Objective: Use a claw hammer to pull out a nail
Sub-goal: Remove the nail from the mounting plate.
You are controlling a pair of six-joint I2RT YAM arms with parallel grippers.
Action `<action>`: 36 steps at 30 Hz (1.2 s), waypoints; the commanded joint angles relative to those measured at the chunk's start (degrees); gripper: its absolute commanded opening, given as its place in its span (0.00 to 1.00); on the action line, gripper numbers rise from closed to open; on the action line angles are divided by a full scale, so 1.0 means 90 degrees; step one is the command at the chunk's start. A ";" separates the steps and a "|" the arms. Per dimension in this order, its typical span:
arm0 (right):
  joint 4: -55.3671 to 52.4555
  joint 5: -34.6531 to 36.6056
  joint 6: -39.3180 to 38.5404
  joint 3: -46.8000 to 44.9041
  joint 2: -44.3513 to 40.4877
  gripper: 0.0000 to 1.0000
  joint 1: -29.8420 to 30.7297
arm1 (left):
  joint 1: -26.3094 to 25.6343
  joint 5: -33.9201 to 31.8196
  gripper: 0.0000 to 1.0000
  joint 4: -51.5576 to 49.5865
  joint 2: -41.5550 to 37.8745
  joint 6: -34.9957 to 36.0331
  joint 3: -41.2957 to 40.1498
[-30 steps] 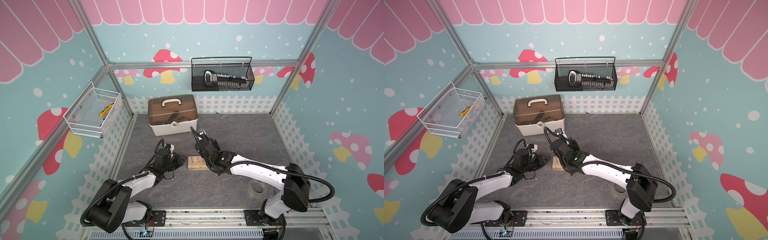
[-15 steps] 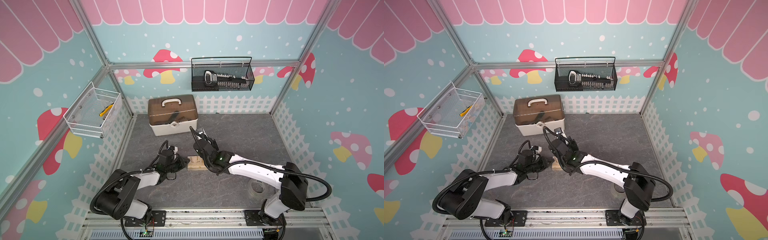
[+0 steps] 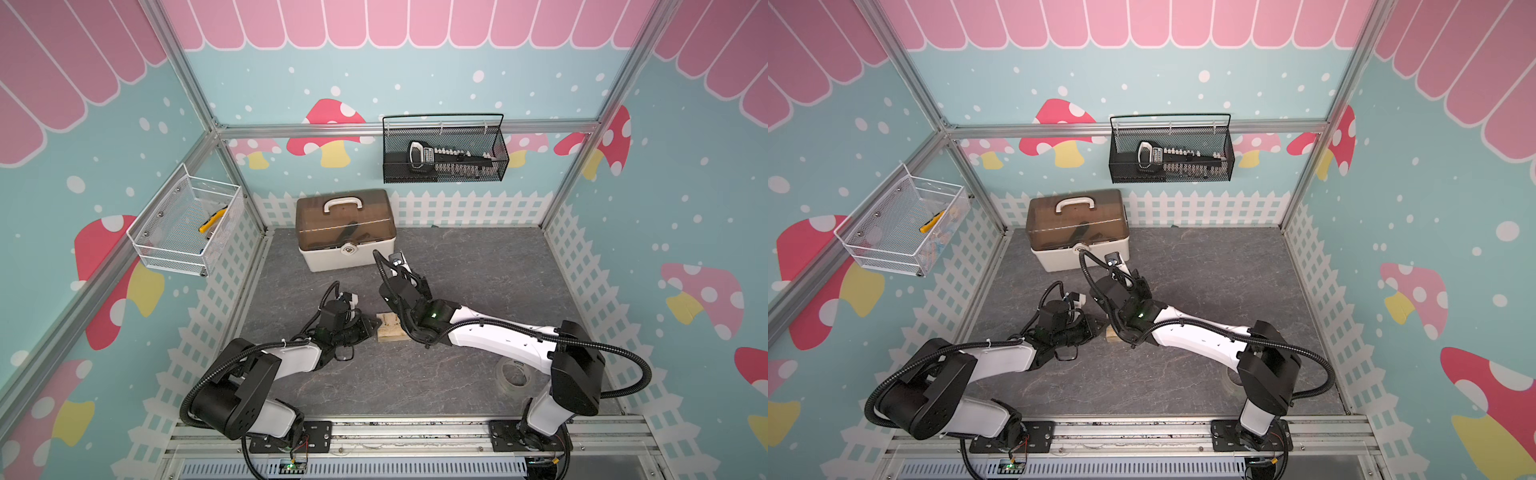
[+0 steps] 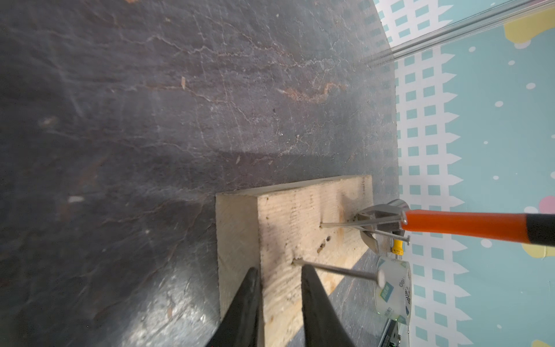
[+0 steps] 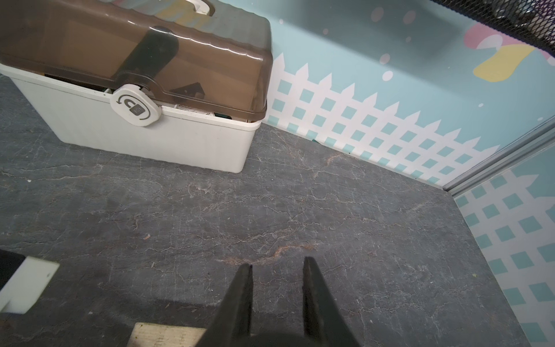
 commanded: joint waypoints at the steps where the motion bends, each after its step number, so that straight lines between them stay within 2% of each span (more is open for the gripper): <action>1: 0.0317 0.0189 0.0263 0.0180 -0.0078 0.00 0.0042 | -0.0030 0.0015 0.25 -0.0075 0.0052 0.0130 0.0229; 5: 0.0863 -0.0049 0.0492 -0.0373 -0.0277 0.00 0.0018 | -0.0006 -0.0034 0.25 -0.0075 0.0053 0.0106 0.0164; 10: 0.2307 -0.0258 0.0658 -0.1580 -0.0888 0.00 -0.0028 | -0.0011 -0.0082 0.25 -0.0144 -0.0042 0.0106 0.0076; 14: 0.2277 -0.0222 0.0786 -0.1834 -0.1114 0.00 -0.0106 | -0.0007 -0.0083 0.25 -0.0357 -0.0047 0.0183 0.0178; 25: 0.1864 -0.1228 0.1796 -0.2286 -0.1508 0.00 -0.0817 | -0.0006 -0.0075 0.24 -0.0399 0.0083 0.0276 0.0200; 36: 0.2553 -0.1535 0.1506 -0.2836 -0.1689 0.00 -0.0928 | -0.0054 -0.0054 0.23 -0.0389 -0.0107 0.0242 0.0001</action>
